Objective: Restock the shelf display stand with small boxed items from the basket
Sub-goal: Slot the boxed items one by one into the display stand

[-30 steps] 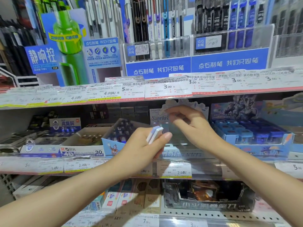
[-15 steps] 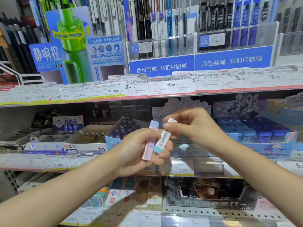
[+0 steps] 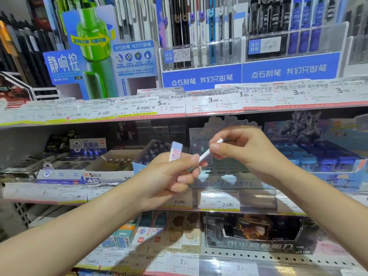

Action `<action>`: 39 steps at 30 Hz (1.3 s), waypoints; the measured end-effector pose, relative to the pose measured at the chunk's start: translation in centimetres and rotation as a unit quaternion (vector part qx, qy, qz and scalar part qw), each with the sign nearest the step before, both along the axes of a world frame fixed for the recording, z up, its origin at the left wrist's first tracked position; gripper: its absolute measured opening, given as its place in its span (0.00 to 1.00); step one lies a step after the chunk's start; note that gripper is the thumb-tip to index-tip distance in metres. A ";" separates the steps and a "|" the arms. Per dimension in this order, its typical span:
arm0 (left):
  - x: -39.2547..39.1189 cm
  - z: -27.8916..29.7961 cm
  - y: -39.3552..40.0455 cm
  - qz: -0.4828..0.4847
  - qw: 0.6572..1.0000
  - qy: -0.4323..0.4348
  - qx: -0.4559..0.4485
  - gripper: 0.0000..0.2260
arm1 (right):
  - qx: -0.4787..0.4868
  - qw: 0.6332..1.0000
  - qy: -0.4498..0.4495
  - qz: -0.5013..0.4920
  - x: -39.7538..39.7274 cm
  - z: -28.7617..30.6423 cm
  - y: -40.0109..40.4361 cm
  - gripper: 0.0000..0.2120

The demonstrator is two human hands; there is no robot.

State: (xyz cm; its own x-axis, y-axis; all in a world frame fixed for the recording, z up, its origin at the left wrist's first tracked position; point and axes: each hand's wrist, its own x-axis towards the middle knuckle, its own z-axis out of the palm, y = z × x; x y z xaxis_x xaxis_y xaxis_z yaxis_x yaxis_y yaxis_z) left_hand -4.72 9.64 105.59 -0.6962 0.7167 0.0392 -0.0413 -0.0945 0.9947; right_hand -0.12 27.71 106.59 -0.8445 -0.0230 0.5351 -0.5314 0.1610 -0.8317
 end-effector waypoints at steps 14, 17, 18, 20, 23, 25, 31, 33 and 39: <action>-1.8 0.6 0.2 0.126 0.949 0.280 -0.076 0.08 | 0.247 0.965 -0.086 0.008 0.0 0.1 0.3 0.15; -2.6 0.0 -0.2 0.168 0.890 0.404 -0.126 0.15 | 0.271 0.959 -0.069 -0.052 -0.9 0.2 1.1 0.18; -2.9 -0.2 -0.4 0.180 0.844 0.475 -0.169 0.16 | 0.280 0.954 -0.068 -0.081 -1.3 0.1 1.4 0.21; -3.2 -0.6 -0.7 0.162 0.763 0.572 -0.255 0.17 | 0.281 0.950 -0.073 -0.113 -2.3 -0.3 1.9 0.27; -3.0 -1.0 -0.5 0.090 0.729 0.581 -0.350 0.24 | 0.269 0.952 -0.067 -0.132 -3.6 -0.8 2.1 0.33; -2.9 -1.2 -0.2 0.067 0.718 0.579 -0.381 0.28 | 0.286 0.944 -0.056 -0.153 -4.3 -1.1 2.0 0.32; -3.3 -0.9 -0.2 0.077 0.701 0.596 -0.384 0.29 | 0.260 0.946 0.005 -0.192 -5.8 -2.0 1.7 0.24; -3.2 -0.6 -0.1 0.078 0.698 0.596 -0.389 0.27 | 0.264 0.945 0.010 -0.195 -6.0 -2.4 1.7 0.22; -3.6 -0.2 -0.3 0.068 0.711 0.600 -0.362 0.26 | 0.246 0.952 0.020 -0.181 -6.0 -3.0 2.1 0.20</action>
